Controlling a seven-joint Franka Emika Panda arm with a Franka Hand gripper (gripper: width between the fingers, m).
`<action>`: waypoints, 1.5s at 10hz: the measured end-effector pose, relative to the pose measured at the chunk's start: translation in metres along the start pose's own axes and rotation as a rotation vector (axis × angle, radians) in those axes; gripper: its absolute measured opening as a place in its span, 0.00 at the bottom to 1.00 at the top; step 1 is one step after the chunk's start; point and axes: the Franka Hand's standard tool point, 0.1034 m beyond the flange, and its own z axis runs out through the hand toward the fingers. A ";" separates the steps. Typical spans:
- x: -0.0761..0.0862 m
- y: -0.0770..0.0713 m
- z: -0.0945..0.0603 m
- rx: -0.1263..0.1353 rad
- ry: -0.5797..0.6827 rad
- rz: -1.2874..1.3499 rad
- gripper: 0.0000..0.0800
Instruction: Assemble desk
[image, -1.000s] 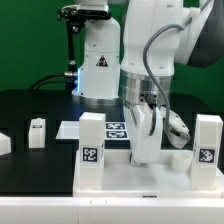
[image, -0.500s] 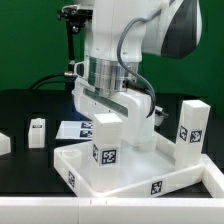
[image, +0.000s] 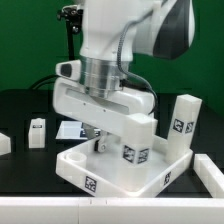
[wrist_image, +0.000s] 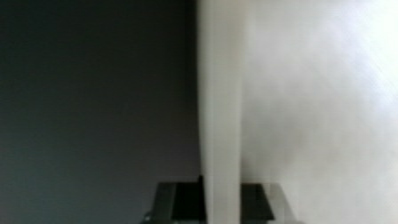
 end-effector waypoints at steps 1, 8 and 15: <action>0.007 0.004 0.000 -0.001 0.022 -0.195 0.06; 0.033 -0.033 -0.016 -0.076 0.090 -0.885 0.06; 0.067 -0.065 -0.037 -0.144 0.083 -1.605 0.06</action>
Offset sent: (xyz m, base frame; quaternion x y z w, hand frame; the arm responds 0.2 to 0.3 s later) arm 0.0000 0.0000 0.0000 0.0000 0.0000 -0.1938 0.9810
